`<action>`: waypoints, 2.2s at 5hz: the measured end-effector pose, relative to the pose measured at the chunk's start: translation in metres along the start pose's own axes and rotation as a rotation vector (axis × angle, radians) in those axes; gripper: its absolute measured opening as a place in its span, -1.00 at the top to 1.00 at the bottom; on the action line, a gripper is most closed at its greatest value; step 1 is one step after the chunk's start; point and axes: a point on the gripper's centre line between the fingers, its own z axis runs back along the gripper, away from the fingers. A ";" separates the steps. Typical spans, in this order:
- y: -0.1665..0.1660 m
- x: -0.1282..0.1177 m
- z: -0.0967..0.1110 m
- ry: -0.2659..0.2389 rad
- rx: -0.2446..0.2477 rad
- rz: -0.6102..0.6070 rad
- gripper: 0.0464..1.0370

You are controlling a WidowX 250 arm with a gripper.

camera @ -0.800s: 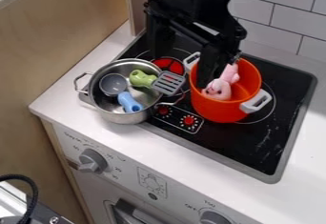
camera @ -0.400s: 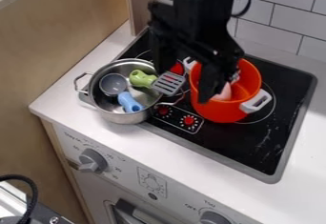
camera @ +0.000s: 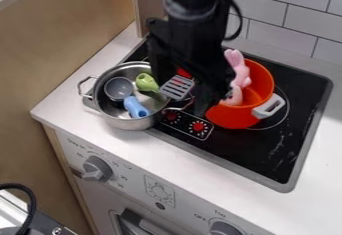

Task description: Put the silver pot on the left burner

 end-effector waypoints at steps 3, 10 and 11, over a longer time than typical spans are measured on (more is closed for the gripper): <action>0.002 -0.016 -0.015 -0.080 0.065 -0.041 -0.92; 0.014 -0.013 -0.053 -0.219 0.113 -0.109 -0.92; 0.012 -0.015 -0.055 -0.223 0.098 -0.109 -0.92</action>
